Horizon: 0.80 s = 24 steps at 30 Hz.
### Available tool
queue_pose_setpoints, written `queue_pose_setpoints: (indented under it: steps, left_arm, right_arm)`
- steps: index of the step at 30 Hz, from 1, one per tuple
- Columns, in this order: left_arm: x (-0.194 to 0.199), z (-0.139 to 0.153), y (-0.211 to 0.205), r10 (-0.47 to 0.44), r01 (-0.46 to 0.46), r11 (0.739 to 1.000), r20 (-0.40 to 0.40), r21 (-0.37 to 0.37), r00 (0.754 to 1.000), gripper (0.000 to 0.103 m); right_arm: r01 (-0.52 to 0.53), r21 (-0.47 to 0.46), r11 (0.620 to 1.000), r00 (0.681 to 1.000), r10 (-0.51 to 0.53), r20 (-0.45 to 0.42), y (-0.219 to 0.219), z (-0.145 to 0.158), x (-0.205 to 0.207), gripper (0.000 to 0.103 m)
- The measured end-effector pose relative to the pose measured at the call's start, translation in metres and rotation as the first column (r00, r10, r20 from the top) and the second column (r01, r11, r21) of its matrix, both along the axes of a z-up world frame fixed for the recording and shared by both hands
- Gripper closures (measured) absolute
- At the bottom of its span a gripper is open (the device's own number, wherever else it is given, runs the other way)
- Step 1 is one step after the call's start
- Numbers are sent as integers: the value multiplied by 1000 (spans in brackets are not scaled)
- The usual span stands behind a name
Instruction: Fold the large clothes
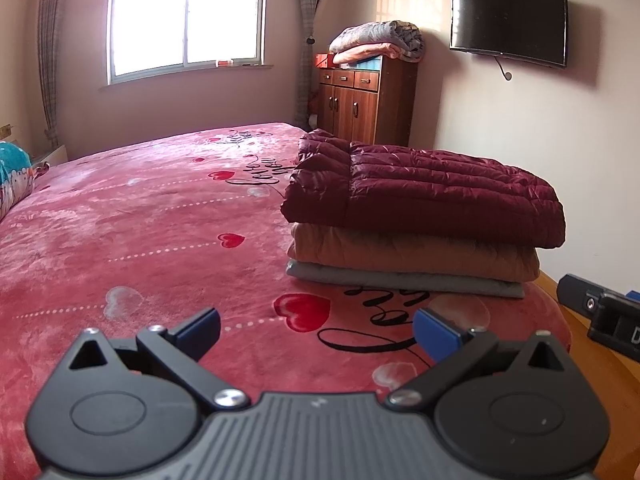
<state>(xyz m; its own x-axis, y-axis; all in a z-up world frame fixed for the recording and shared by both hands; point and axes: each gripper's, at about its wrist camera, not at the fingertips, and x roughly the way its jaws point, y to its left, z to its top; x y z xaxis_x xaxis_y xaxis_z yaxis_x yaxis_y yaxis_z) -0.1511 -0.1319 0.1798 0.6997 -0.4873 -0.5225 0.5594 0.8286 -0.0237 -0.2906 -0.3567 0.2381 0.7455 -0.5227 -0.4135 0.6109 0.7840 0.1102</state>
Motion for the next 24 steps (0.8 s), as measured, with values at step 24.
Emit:
queue_pose_setpoints:
  steps: [24]
  left_arm:
    - [43,-34,22,92,-93,996,-60,-6,994,1]
  right_arm:
    - [-26,11,1000,999,26,-38,-3,-16,26,0]
